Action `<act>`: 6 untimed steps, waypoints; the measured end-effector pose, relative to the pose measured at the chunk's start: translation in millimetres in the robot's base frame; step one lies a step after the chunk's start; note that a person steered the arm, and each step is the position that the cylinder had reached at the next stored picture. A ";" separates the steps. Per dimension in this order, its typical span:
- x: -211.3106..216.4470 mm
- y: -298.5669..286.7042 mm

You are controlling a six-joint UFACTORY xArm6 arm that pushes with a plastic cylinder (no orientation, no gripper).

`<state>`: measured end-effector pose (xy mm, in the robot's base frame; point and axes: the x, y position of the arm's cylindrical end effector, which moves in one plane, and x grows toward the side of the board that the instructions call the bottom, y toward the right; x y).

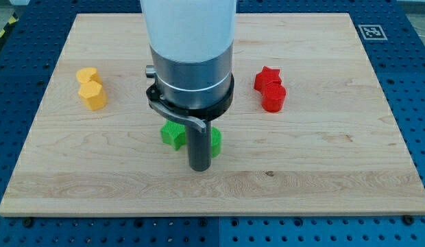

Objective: Move the green circle above the green star

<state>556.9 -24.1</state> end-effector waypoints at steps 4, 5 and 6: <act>-26.7 32.2; -31.9 23.4; -32.0 23.0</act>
<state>524.9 -1.1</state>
